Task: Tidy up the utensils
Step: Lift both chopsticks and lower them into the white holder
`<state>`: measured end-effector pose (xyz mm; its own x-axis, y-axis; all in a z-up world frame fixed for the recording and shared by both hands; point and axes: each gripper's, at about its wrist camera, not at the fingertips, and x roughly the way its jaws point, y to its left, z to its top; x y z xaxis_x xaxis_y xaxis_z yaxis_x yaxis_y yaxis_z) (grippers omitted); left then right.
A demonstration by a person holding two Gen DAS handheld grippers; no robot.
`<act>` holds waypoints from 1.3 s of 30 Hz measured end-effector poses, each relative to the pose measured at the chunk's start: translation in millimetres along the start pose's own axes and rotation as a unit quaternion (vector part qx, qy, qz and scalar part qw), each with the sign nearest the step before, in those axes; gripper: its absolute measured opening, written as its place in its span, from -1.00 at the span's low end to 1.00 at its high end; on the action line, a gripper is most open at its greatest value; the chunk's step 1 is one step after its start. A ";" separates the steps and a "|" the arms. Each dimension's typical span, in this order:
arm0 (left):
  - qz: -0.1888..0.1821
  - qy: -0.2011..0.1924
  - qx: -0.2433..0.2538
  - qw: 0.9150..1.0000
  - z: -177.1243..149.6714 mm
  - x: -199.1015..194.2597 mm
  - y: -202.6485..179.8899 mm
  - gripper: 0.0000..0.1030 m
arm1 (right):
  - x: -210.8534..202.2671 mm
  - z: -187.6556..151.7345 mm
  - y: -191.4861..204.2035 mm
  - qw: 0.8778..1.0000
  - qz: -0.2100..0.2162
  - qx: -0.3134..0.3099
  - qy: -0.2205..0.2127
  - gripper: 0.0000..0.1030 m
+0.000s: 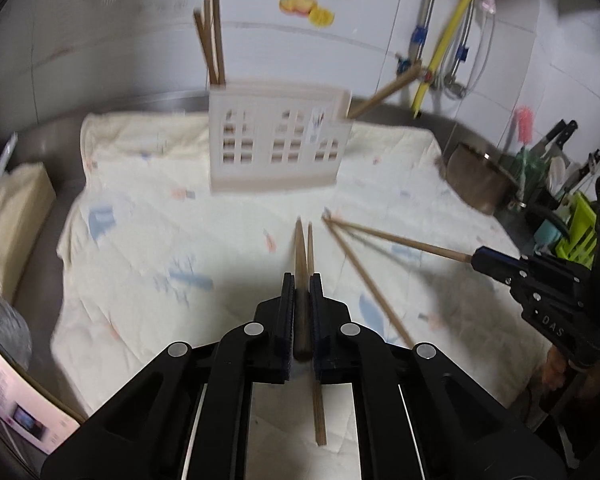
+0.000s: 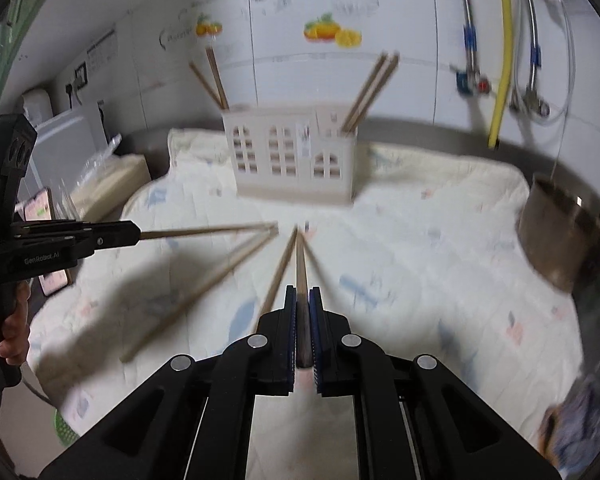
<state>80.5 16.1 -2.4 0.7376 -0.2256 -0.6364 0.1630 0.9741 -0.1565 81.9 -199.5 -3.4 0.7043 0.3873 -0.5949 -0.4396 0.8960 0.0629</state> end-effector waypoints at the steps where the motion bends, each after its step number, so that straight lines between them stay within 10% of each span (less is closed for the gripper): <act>1: -0.002 -0.004 0.002 1.000 5.7 -1.2 -0.8 -0.89 | -1.7 7.8 -0.3 1.000 0.001 -0.002 -0.008 -0.87; 23: -0.014 -0.075 0.051 0.996 156.1 -22.1 -10.5 -0.89 | -17.6 179.7 -27.7 0.995 0.044 -0.054 -0.071 -0.88; 39: 0.079 -0.163 0.052 0.982 254.5 -18.9 3.9 -0.89 | 8.0 250.8 -40.5 0.995 0.034 -0.047 -0.085 -0.87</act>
<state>234.0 27.1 201.3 0.9270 -0.0723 -0.3680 0.0828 0.9965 0.0129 245.1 -178.2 190.2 0.7523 0.4842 -0.4468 -0.5332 0.8458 0.0187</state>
